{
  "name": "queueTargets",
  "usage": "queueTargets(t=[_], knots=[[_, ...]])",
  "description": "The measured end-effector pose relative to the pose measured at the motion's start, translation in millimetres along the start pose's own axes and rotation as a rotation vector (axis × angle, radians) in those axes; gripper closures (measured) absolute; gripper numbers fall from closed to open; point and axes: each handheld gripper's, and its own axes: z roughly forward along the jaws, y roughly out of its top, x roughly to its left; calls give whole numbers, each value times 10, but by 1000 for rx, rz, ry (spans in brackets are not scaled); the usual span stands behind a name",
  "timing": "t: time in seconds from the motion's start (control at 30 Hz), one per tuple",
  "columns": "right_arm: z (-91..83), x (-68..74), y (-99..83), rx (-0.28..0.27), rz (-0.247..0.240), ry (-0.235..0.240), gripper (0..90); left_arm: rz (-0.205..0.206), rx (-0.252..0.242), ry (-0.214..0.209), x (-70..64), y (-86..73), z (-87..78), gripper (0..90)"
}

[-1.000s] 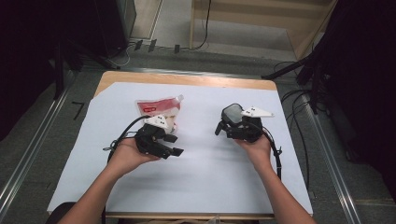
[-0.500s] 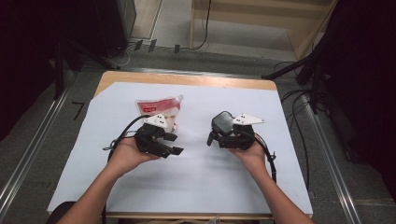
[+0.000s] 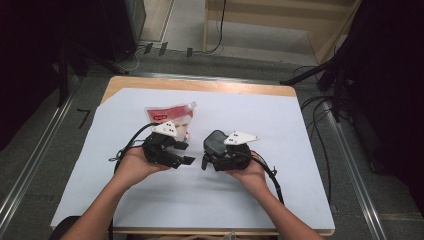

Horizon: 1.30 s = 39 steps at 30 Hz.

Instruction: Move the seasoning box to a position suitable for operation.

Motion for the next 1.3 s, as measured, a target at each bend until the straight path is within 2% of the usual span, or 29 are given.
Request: queueTargets(t=[0.23, 0.27, 0.47, 0.6, 0.7, 0.8, 1.07, 1.17, 1.3], knots=[[140, 109, -44, 23, -13, 22, 152, -1, 1, 1, 11, -5, -3, 409], [168, 142, -71, 25, -43, 11, 152, 0, 6, 4, 12, -4, -6, 409], [165, 179, -95, 23, -73, 0, 152, 2, 9, -1, 17, -10, 12, 409], [135, 163, -125, 38, -75, 19, 145, -1, 15, -1, 23, -9, 16, 407], [132, 153, -129, 40, -60, 26, 139, 0, 21, 6, 20, -5, 6, 407], [117, 152, -127, 54, -45, 27, 137, -8, 3, 7, 22, -14, 5, 406], [-13, 136, -163, 78, -4, 33, 133, -16, -3, 5, 50, -21, -10, 407], [-56, 134, -164, 74, -4, 37, 133, -18, -6, 3, 52, -24, -12, 407], [-136, 140, -178, 100, -7, 33, 135, -17, -4, 1, 63, -25, -22, 423]])
